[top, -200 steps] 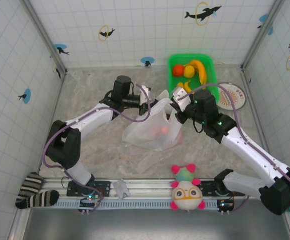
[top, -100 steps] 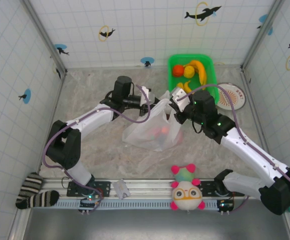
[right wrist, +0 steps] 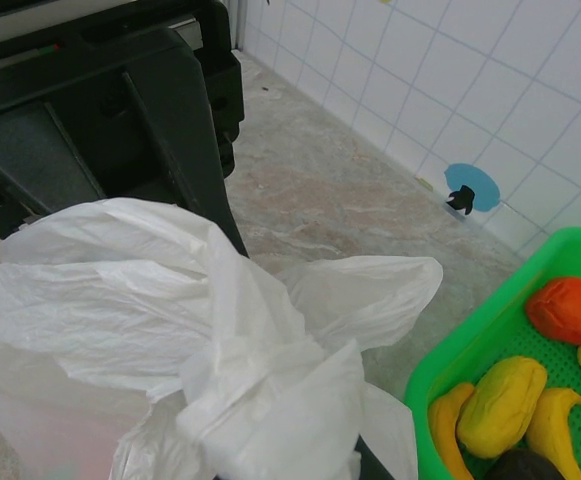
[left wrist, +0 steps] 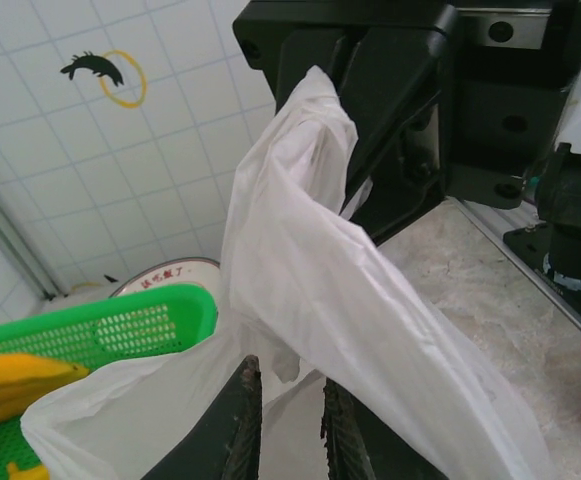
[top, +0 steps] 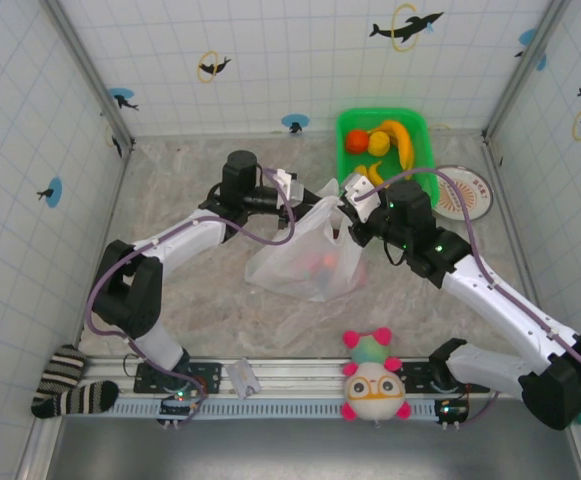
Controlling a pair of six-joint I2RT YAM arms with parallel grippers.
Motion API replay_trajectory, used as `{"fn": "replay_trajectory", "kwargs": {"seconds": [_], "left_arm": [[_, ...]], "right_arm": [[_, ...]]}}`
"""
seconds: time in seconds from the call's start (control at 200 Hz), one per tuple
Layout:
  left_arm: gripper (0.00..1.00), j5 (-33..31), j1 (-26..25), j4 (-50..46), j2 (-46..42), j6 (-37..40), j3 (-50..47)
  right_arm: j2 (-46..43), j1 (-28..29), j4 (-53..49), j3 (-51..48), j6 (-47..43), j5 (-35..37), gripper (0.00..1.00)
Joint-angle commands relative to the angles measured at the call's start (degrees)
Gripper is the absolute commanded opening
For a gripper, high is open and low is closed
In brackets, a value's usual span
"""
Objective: Place the fake fruits into the plastic bag and tie a complex knot
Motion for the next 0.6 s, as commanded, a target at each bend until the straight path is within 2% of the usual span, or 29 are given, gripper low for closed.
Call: {"fn": "replay_trajectory", "kwargs": {"seconds": [0.0,0.245,0.375,0.595], "left_arm": [[0.21,4.16,-0.62,1.78,1.09,-0.77,-0.19],[0.2,4.11,-1.75,-3.24,2.29,1.52,0.11],[0.3,1.82,-1.82,-3.52,2.65,1.83,-0.21],[0.31,-1.99,-1.8,-1.56,3.61,-0.49,1.26]], "right_arm": [[-0.34,-0.04,2.27,-1.07,0.36,0.33,0.0],[-0.02,-0.14,2.12,-0.71,0.28,0.33,0.0],[0.11,-0.14,2.2,-0.64,0.34,-0.4,0.0],[-0.35,-0.04,2.15,-0.89,0.8,-2.16,0.0]]}}
